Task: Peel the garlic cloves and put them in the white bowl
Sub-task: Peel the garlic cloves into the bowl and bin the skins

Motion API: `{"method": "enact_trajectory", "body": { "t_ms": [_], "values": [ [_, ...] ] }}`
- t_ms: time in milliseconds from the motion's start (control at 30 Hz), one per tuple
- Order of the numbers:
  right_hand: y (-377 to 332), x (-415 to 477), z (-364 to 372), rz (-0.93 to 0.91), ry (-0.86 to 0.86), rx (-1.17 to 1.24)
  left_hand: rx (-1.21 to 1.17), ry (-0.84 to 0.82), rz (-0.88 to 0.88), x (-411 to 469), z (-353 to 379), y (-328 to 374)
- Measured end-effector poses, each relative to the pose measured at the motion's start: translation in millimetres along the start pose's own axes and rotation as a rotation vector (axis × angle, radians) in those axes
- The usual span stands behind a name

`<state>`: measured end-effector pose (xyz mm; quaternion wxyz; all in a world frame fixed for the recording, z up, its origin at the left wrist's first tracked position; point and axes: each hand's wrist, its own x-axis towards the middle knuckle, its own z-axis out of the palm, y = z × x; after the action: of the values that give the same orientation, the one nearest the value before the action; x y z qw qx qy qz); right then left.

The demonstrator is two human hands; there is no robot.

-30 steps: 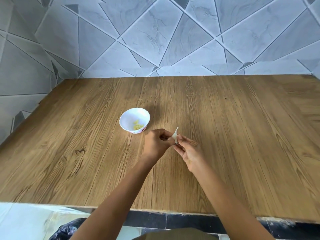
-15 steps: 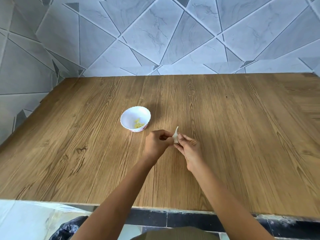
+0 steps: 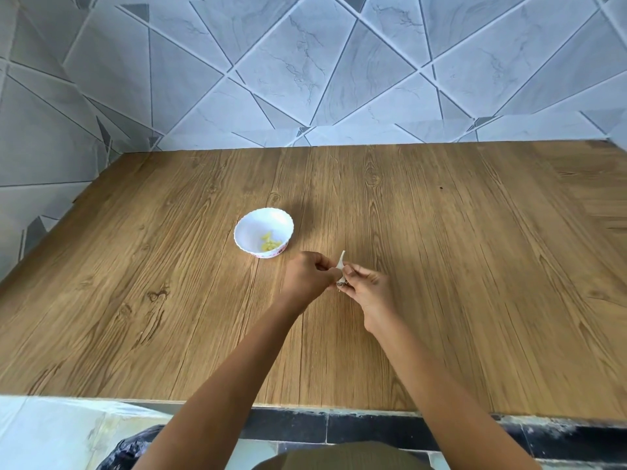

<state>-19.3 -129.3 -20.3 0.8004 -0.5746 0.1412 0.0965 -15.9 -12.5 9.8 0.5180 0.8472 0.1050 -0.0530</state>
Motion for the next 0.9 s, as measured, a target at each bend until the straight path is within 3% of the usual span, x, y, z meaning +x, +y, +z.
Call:
{"method": "enact_trajectory", "body": {
  "t_ms": [333, 467, 700, 900],
  "values": [
    [3.8, 0.8, 4.6, -0.034, 0.055, -0.009, -0.127, 0.056, -0.048, 0.9, 7.3, -6.7],
    [-0.5, 1.9, 1.1, 0.015, 0.043, 0.063, -0.293, -0.067, -0.023, -0.5, -1.5, -11.0],
    [-16.2, 5.1, -5.0, 0.173, -0.032, 0.071, 0.047, -0.119, 0.316, 3.6, -12.7, -2.6],
    [-9.0, 2.3, -2.2, 0.112, 0.015, 0.039, 0.08, -0.11, 0.314, 8.2, -11.9, -10.2]
  ]
}}
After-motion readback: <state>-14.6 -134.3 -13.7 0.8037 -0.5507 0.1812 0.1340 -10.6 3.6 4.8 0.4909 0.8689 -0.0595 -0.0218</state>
